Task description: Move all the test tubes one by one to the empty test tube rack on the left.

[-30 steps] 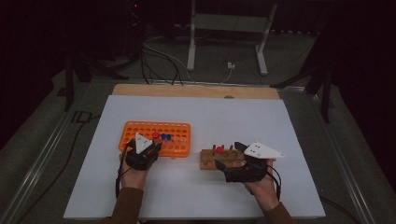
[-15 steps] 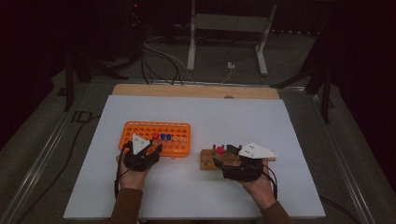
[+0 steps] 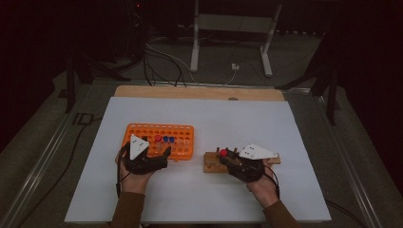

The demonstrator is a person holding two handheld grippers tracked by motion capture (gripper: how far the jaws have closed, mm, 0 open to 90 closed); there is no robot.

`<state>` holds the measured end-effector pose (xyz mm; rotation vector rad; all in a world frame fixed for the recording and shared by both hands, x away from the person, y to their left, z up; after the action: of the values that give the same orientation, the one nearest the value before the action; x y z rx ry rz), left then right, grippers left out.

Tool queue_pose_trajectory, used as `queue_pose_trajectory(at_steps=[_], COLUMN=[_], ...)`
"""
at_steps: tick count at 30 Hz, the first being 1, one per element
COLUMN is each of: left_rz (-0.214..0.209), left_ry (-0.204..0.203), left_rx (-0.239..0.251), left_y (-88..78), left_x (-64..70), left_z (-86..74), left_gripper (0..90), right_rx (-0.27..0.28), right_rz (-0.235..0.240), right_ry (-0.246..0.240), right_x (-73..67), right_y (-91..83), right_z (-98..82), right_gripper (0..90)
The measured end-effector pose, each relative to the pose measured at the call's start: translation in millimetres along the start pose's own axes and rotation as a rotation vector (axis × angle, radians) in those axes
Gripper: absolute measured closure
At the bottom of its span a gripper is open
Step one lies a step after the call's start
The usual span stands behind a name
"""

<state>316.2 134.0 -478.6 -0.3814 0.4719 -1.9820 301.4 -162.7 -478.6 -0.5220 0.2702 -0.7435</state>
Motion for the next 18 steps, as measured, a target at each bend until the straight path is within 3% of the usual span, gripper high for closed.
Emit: queue_pose_trajectory(at_steps=[3,9,18], left_rz=[-0.019,-0.024,-0.073], left_ry=[-0.009,-0.021,0.013], left_rx=[0.005,0.027,0.085], left_y=[-2.1,-5.8,-13.6], left_x=[1.2,4.2,23.9], left_z=[1.3,6.1,20.1], left_gripper=[1.3,1.2,1.4], right_rx=[-0.001,-0.004,0.039], right_rz=[0.013,0.016,0.011], right_ry=[-0.006,-0.028,-0.025], right_x=[-0.9,-2.0,3.0], right_y=[3.5,6.4,-9.7], right_z=[1.7,3.6,12.4], right_gripper=[67.6,71.5,74.1])
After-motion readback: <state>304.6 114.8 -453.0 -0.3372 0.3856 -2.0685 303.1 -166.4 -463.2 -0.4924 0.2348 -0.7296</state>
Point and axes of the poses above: each handheld gripper's, and its own axes: y roughly forward along the jaws, z roughly out of its top, x roughly to its right, the point moved 4 cm from there along y, roughly forward along the jaws, and after that the axes turned 5 degrees about -x, right-handed, at the moved point
